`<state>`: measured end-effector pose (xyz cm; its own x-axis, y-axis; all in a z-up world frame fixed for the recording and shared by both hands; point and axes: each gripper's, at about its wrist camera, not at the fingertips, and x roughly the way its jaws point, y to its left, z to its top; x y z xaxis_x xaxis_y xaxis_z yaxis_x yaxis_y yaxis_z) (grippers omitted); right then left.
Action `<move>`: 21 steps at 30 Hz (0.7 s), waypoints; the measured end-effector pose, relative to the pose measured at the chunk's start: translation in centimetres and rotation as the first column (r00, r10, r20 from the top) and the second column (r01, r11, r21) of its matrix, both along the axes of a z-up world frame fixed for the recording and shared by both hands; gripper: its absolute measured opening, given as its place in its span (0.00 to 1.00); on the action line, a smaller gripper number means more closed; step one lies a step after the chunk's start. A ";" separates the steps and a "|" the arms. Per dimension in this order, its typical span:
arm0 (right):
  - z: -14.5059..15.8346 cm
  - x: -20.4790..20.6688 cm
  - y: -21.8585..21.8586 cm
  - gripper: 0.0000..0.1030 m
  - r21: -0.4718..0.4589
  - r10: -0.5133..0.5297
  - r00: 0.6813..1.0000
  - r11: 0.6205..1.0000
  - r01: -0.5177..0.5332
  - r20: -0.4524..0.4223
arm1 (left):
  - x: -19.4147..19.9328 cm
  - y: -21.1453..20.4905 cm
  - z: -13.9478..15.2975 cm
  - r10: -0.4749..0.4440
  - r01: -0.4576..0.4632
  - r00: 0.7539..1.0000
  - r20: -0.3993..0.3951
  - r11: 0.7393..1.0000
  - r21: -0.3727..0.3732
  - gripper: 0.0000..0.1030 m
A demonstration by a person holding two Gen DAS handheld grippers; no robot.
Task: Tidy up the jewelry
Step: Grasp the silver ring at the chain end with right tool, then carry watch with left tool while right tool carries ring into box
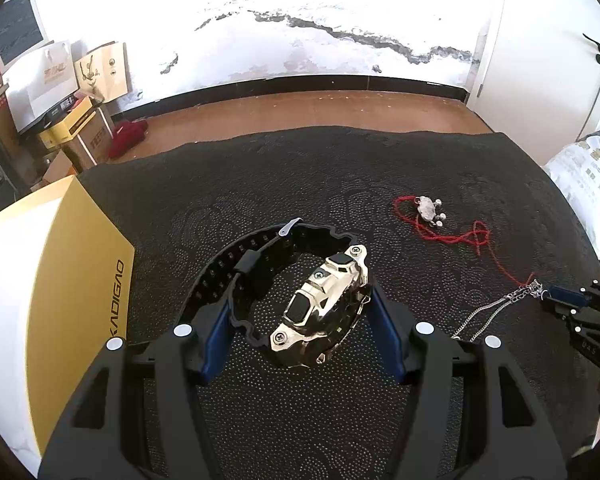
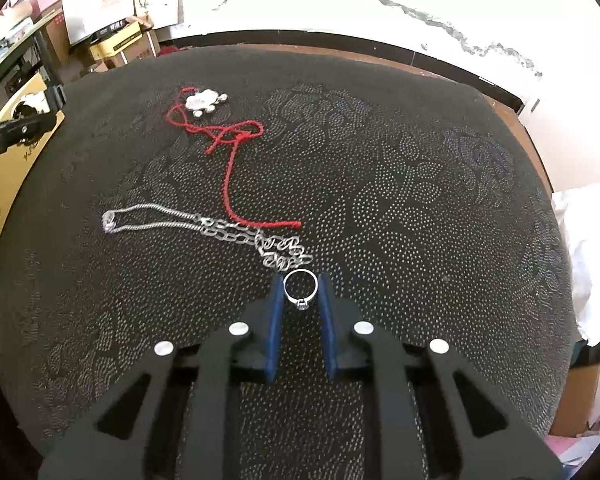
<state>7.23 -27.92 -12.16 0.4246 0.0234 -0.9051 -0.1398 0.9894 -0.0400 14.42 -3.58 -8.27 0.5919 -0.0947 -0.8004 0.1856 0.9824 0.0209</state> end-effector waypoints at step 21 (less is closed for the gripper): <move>9.6 -0.2 14.3 0.17 0.133 0.163 0.980 0.975 -0.177 0.114 | -8.2 6.9 8.1 0.048 -0.049 0.998 0.050 0.999 0.013 0.58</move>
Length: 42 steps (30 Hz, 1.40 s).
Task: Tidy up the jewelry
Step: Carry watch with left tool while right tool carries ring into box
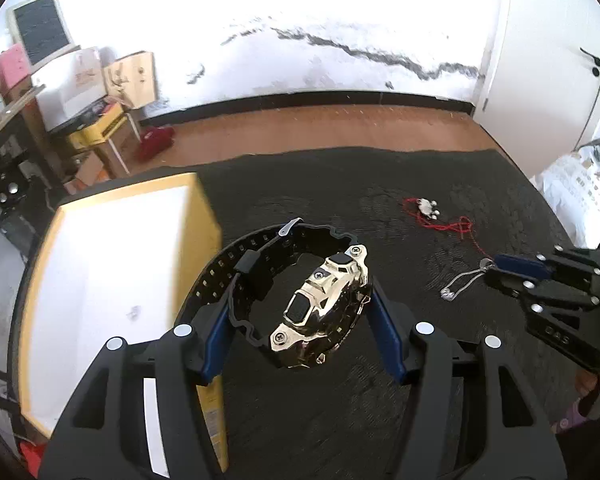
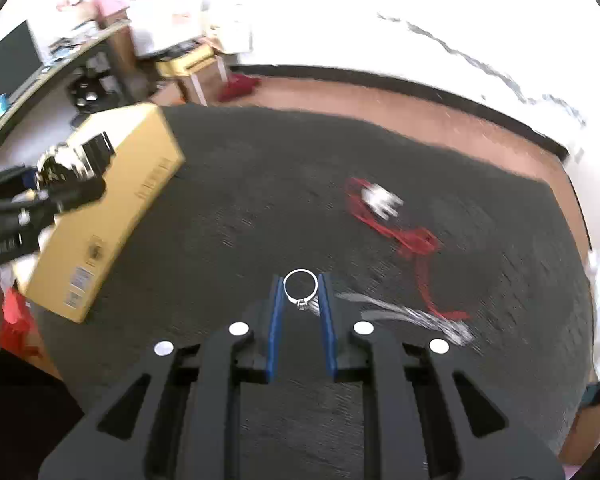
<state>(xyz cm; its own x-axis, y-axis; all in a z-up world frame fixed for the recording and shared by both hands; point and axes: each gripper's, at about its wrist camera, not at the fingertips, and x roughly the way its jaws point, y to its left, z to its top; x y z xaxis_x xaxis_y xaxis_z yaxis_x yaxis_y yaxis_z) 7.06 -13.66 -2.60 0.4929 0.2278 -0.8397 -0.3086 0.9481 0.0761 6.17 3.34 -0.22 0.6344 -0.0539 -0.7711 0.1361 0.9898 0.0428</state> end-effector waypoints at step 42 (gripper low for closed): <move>-2.8 3.2 33.4 0.18 -0.043 0.385 0.921 0.921 -0.388 -0.057 | -4.8 26.5 -1.9 0.365 -0.365 0.931 -0.024 0.931 -0.010 0.58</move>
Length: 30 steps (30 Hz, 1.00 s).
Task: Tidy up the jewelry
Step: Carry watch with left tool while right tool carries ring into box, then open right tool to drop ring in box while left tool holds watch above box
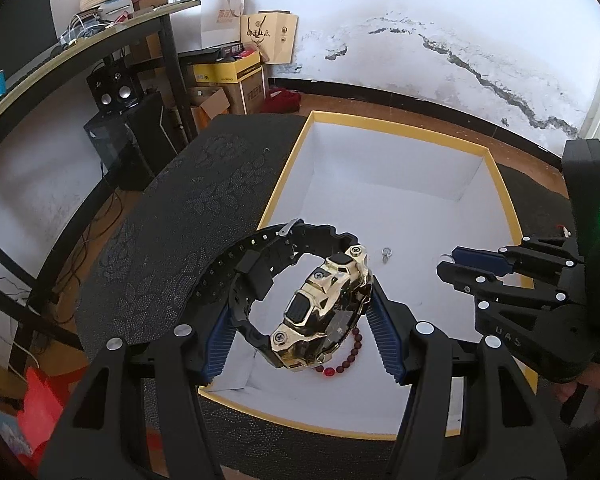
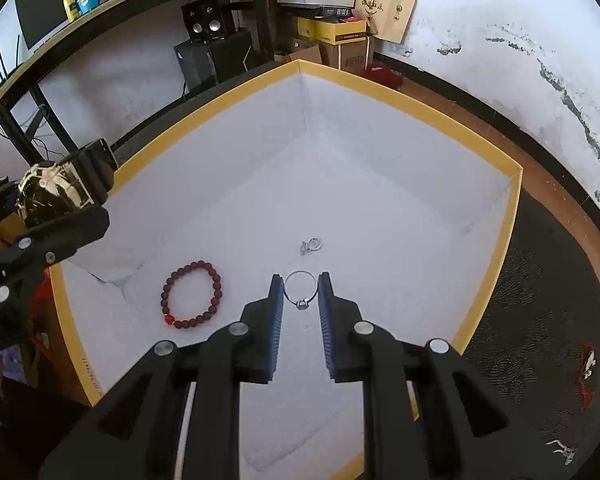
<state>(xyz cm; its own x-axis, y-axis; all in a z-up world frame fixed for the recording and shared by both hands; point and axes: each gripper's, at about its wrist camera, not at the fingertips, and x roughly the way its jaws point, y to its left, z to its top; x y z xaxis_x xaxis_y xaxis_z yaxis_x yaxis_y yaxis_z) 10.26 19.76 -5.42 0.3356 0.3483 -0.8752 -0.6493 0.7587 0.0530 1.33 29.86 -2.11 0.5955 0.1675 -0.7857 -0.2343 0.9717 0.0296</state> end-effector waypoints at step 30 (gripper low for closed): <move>3.4 -2.0 -1.8 0.84 0.025 -0.040 0.985 0.999 0.037 0.167 | 0.4 1.1 -0.5 0.032 -0.032 0.999 -0.008 0.999 -0.023 0.58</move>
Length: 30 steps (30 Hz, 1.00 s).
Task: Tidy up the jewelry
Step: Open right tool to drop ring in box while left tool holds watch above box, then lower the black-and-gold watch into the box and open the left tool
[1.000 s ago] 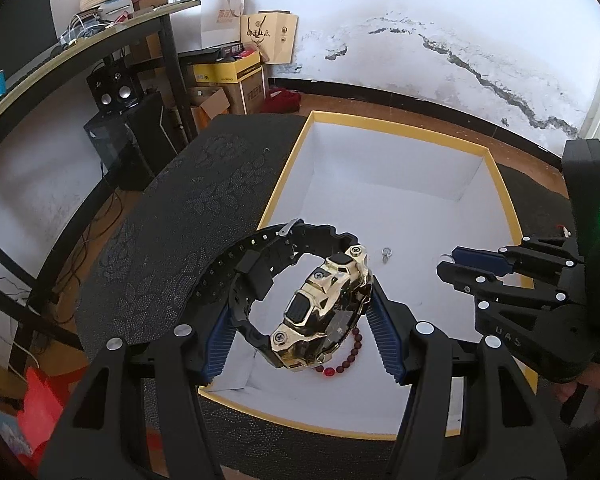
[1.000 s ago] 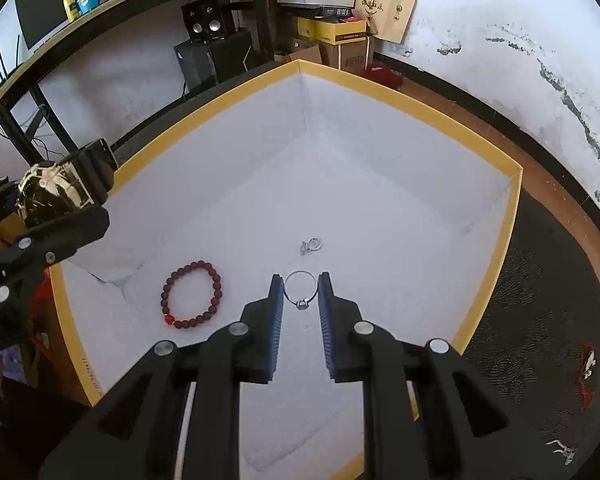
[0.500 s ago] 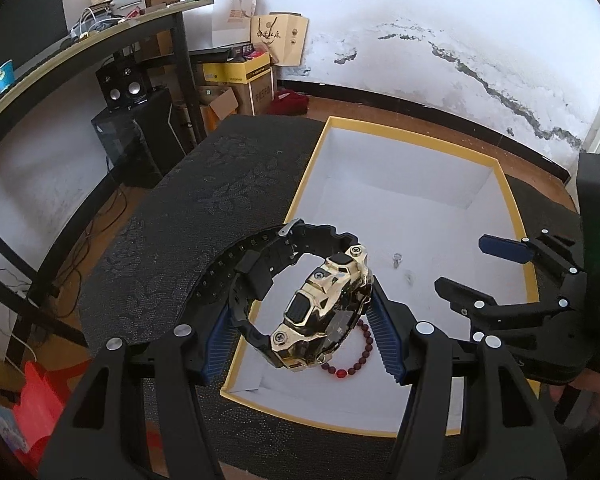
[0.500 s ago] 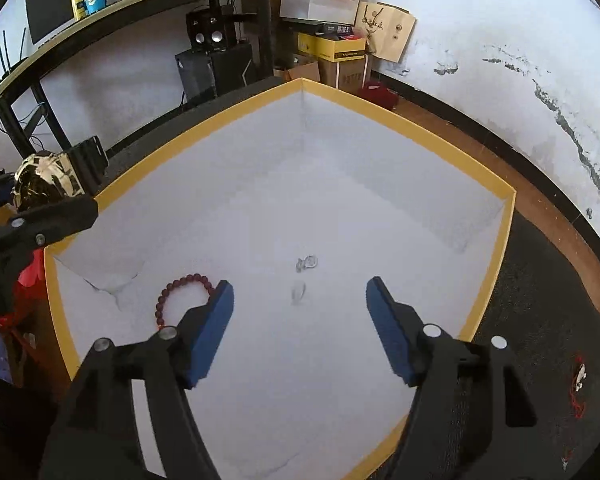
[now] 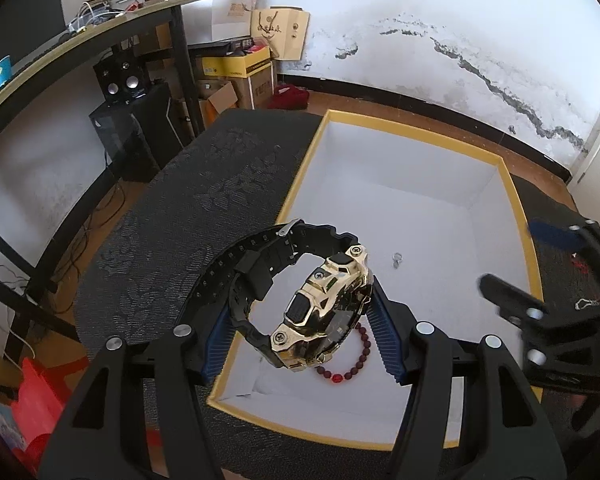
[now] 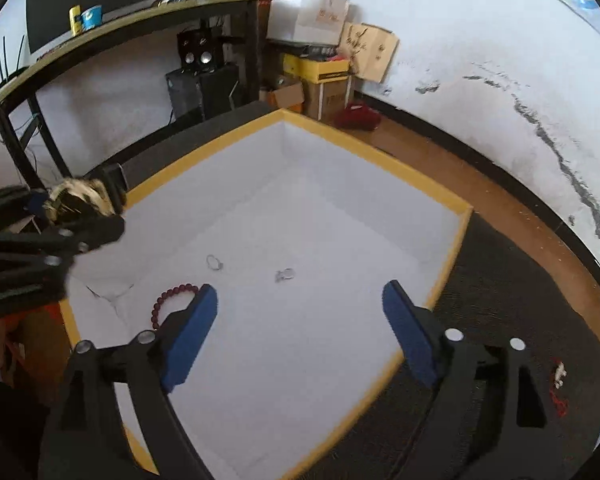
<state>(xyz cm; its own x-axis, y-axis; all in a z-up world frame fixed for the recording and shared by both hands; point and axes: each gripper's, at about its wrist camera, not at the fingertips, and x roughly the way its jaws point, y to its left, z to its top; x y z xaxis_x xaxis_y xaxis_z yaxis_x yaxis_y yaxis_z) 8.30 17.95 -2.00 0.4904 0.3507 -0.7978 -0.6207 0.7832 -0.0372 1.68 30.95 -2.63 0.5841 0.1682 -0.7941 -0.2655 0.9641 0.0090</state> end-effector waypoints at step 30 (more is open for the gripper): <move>4.7 -3.5 -7.7 0.84 0.048 -0.070 0.997 0.996 0.069 0.021 | 5.6 -2.2 -6.2 -0.049 0.058 0.981 -0.189 0.997 0.043 0.59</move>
<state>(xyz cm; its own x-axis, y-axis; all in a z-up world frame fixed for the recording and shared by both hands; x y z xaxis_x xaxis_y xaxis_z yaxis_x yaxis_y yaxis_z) 4.75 10.27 2.72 0.5331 0.3522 -0.7693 -0.5638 0.8258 -0.0126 7.29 28.72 -8.83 0.4347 0.1812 -0.8821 -0.2029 0.9741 0.1001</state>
